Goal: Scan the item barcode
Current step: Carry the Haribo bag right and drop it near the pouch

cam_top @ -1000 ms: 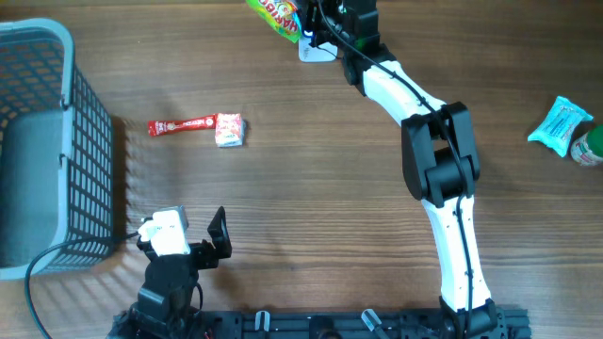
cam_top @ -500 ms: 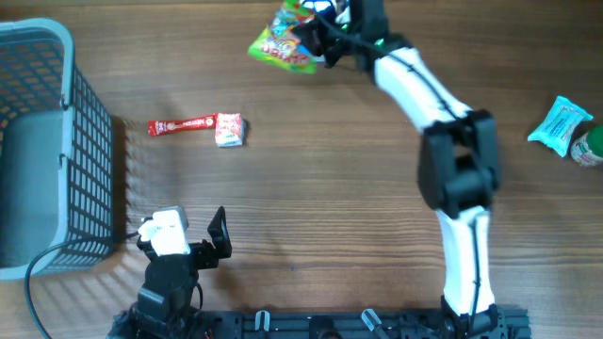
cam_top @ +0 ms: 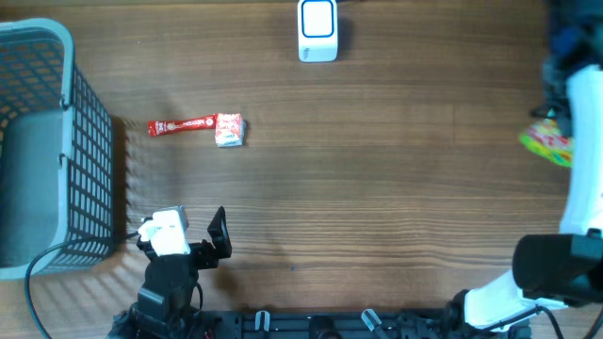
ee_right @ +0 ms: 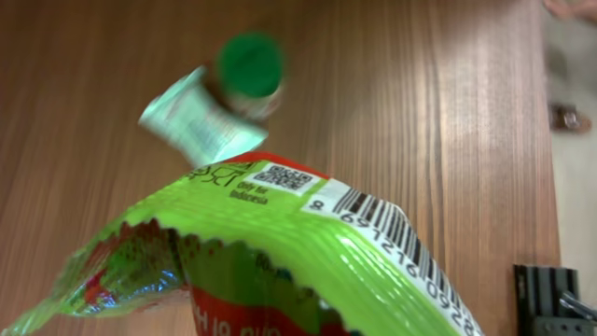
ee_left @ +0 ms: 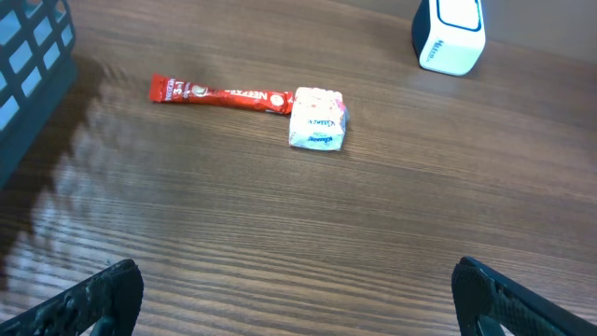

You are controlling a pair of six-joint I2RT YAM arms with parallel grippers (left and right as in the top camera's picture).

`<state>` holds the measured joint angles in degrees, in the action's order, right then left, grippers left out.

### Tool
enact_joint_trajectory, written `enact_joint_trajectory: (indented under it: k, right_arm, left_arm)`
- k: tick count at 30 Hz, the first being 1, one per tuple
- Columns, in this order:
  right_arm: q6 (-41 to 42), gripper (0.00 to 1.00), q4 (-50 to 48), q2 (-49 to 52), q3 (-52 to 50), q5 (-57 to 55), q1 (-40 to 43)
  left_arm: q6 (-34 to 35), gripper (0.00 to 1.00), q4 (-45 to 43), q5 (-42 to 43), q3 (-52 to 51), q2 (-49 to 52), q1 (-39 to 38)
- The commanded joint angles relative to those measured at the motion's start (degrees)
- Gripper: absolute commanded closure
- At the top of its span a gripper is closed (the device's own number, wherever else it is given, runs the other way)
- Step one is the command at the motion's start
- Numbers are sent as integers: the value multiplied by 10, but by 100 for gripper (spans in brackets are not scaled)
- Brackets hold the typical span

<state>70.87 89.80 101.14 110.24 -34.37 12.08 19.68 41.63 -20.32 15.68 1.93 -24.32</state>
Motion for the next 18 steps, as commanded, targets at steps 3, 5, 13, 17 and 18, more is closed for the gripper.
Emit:
enact_joint_trajectory:
  k: [3, 5, 13, 17, 18]
  right_arm:
    - [-181, 95, -213, 8, -178, 138, 122]
    - [-198, 96, -277, 8, -248, 180, 136]
    - [-241, 0, -421, -5, -314, 169, 142]
    - [-259, 0, -329, -59, -189, 285, 141]
    - [-260, 1, -313, -72, -167, 338, 138]
  left_arm:
    - [1, 0, -1, -7, -3, -3, -2]
    - [1, 0, -2, -7, -3, -3, -2]
    - [1, 0, -1, -7, -3, -3, -2]
    - [1, 0, -1, -7, -3, -3, -2]
    - [1, 0, -1, -7, -3, -3, -2]
